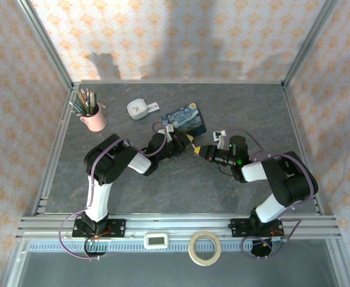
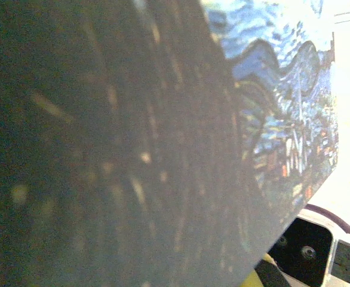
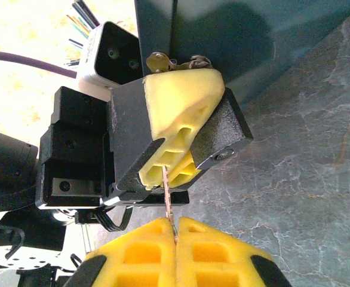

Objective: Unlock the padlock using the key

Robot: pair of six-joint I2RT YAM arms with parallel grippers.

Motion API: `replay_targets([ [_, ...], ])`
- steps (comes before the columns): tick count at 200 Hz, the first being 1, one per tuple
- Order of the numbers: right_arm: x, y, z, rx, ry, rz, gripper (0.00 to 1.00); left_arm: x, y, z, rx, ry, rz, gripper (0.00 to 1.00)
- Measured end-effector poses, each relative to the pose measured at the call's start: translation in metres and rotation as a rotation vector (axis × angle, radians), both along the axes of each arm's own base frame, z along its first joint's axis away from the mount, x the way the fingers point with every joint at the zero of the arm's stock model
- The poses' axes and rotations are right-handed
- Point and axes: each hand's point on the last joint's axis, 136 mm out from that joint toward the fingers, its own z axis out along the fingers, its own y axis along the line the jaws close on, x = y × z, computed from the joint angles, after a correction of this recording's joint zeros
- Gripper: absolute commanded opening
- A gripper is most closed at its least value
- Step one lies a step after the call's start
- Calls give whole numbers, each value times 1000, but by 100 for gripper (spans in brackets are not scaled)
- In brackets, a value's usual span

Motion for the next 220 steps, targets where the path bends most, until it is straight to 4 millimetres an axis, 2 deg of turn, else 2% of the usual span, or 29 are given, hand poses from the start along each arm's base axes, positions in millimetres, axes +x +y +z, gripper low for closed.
replay_targets([
  [59, 2, -4, -3, 11, 17, -19, 0, -2, 1, 7, -32, 1, 3, 0],
  [220, 2, -5, -14, 6, 46, -25, 0, -7, -2, 10, -40, -4, -7, 0],
])
